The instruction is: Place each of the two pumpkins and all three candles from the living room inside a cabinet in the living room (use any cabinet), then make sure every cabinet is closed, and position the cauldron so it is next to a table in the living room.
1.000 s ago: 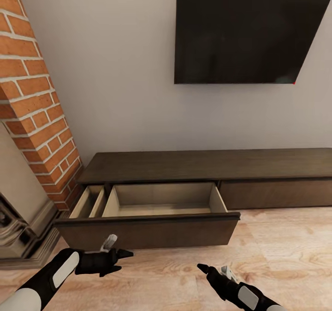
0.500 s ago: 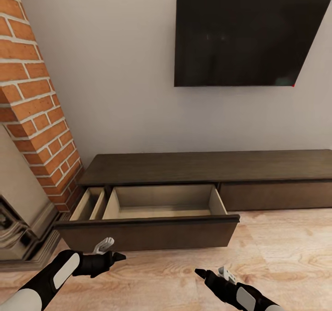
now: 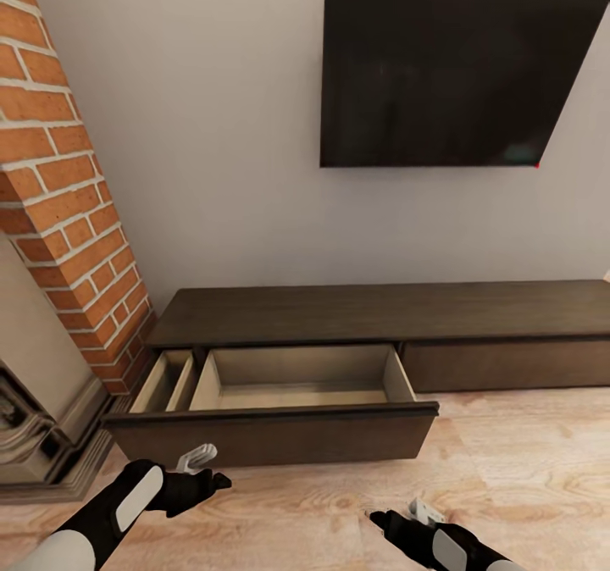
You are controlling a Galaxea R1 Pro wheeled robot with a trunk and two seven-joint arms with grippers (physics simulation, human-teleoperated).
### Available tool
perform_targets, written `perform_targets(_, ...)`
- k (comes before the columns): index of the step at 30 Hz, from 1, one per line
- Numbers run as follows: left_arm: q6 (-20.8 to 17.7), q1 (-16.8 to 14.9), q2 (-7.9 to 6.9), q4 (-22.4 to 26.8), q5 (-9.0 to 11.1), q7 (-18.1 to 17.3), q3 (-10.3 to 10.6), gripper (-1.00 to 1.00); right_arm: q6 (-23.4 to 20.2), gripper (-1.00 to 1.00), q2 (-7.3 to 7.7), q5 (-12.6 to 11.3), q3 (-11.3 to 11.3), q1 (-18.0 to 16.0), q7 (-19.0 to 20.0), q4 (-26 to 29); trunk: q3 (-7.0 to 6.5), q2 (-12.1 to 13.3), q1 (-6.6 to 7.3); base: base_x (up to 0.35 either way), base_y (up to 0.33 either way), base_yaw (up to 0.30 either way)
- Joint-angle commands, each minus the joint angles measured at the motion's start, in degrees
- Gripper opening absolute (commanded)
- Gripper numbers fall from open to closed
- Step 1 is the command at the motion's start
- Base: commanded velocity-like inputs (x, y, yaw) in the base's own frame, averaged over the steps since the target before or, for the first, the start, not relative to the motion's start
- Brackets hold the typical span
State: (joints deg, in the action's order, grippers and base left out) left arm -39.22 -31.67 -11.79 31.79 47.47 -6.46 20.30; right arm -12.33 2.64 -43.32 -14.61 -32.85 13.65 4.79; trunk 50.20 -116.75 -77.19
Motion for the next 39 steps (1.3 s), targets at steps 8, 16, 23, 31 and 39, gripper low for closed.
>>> perform_targets(8,2.01,0.0,0.12,0.03,0.1,6.67,0.62,1.0,-0.65,1.0,0.08,-0.61,-4.52,-0.02,-9.5,0.11,-1.39,3.2,1.77,0.0,0.0,0.0)
perform_targets(16,4.1,0.02,1.17,-0.07,0.38,8.12,0.86,1.0,-0.75,1.0,0.08,-0.56,-5.05,-0.02,-9.86,4.16,-2.83,6.41,3.53,0.0,0.0,0.0)
perform_targets(23,4.23,0.03,1.77,-1.89,-0.02,8.19,0.9,1.0,-0.67,1.0,0.08,-0.54,-5.08,-0.02,-9.9,5.95,-4.09,9.22,5.07,0.0,0.0,0.0)
perform_targets(31,4.28,0.03,2.02,-2.43,0.15,8.21,0.89,1.0,-0.31,1.0,0.04,-0.54,-5.08,-0.02,-10.14,6.11,-5.52,12.43,6.82,0.0,0.0,0.0)
perform_targets(39,4.41,-0.01,2.03,-4.4,0.01,8.22,1.04,1.0,-0.17,1.0,0.0,-0.54,-5.08,-0.02,-10.0,6.04,-6.96,15.63,8.58,0.0,0.0,0.0)
